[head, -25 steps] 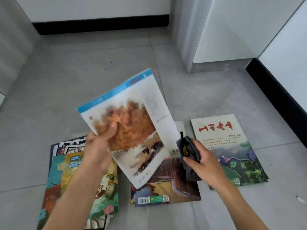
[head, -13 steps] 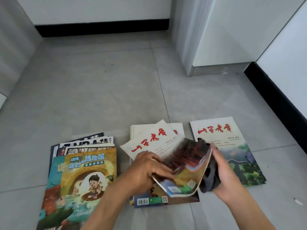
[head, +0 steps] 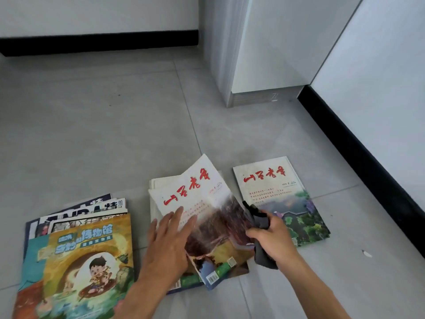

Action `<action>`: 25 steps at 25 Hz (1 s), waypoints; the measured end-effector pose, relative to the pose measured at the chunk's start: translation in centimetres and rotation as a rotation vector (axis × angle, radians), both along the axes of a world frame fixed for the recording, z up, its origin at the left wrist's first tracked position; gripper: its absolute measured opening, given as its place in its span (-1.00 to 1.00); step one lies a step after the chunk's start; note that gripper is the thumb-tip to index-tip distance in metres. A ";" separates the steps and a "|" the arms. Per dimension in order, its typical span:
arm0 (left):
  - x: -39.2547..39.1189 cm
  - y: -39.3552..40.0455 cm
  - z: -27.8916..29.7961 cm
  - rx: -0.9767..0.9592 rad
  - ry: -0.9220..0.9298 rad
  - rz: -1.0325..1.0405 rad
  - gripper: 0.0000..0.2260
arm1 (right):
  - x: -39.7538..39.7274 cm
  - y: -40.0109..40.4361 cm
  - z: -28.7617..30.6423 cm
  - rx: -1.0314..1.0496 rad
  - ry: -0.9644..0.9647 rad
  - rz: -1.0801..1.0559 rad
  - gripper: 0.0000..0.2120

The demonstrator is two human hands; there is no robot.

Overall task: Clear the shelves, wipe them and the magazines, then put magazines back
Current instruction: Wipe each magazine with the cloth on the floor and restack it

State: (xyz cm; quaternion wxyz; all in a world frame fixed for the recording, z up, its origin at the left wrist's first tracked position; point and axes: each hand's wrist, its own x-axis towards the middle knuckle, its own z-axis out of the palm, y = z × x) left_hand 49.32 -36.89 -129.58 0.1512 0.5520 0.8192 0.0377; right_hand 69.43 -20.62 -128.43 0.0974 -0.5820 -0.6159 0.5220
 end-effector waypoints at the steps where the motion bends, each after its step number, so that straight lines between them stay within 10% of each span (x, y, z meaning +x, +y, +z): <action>1: -0.3 -0.1 -0.3 -0.015 0.000 0.029 -0.20 | 1.0 0.7 0.4 -0.010 0.097 -0.100 -0.64; 6: 0.0 -0.4 -0.3 -0.147 -0.058 0.070 -0.45 | 8.7 6.9 1.7 0.074 0.161 -0.250 -0.61; 14: -0.6 -0.7 -1.0 -0.131 -0.153 0.085 -0.49 | 10.8 10.8 -0.1 0.457 -0.698 -0.106 -0.68; 25: 0.0 -0.9 -2.6 0.117 -0.377 0.620 -0.32 | -6.7 -9.4 -5.9 0.826 -0.329 0.637 -0.34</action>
